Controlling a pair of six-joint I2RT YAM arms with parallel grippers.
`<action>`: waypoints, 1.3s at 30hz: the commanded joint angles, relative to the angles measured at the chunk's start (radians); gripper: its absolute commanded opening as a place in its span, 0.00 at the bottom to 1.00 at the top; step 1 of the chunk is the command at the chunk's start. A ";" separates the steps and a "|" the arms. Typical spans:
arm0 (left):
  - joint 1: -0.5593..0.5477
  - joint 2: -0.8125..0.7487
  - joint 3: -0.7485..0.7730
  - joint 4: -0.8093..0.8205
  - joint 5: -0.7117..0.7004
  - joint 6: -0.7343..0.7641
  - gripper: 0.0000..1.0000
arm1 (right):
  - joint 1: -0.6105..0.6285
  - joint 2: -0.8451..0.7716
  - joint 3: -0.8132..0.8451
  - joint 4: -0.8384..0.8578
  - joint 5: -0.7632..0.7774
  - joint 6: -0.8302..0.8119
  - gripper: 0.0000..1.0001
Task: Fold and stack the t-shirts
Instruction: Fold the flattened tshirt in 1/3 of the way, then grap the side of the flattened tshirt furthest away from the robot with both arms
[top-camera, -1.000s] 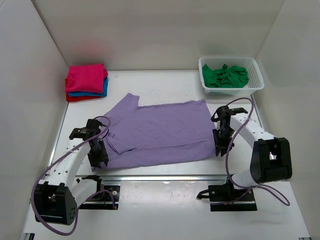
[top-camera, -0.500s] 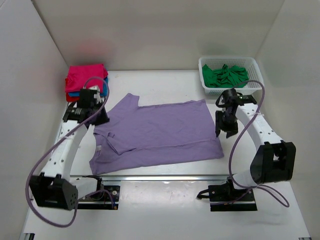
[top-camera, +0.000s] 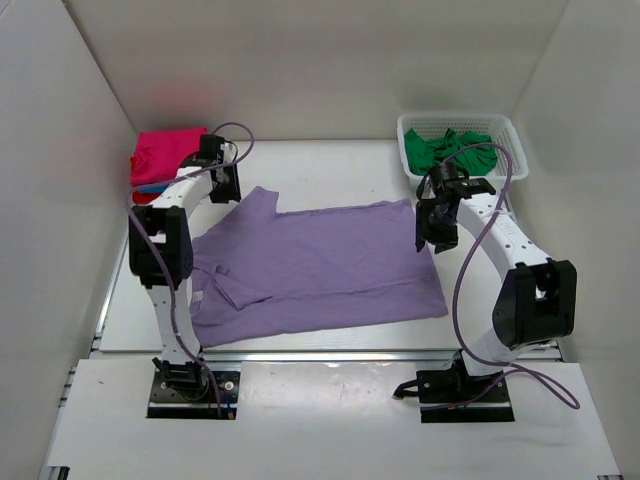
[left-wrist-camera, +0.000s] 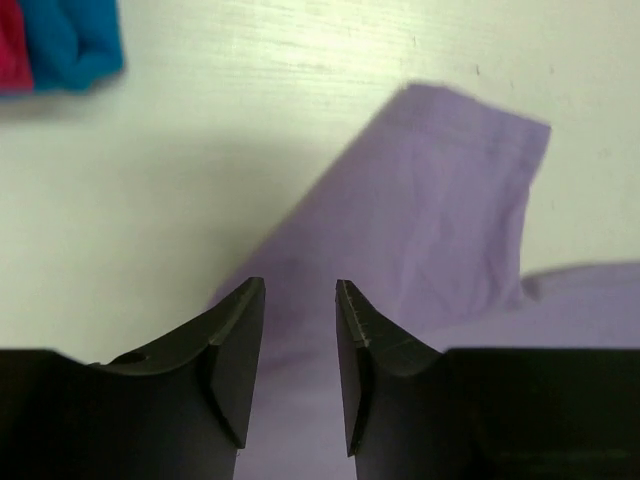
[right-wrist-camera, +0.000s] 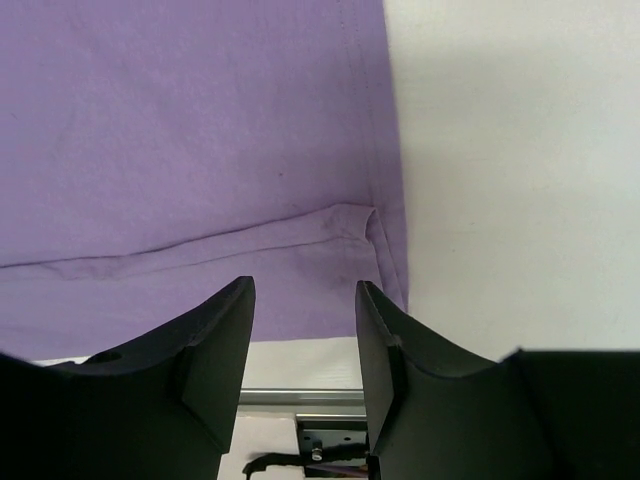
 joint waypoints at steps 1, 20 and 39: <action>0.015 0.061 0.160 0.048 0.026 0.045 0.47 | -0.004 -0.008 0.019 0.030 -0.002 0.017 0.42; -0.002 0.577 0.935 -0.475 0.261 0.224 0.59 | -0.012 0.024 0.016 0.050 -0.019 0.013 0.42; 0.026 0.519 0.783 -0.550 0.422 0.281 0.08 | -0.005 0.009 0.015 0.053 -0.051 0.019 0.42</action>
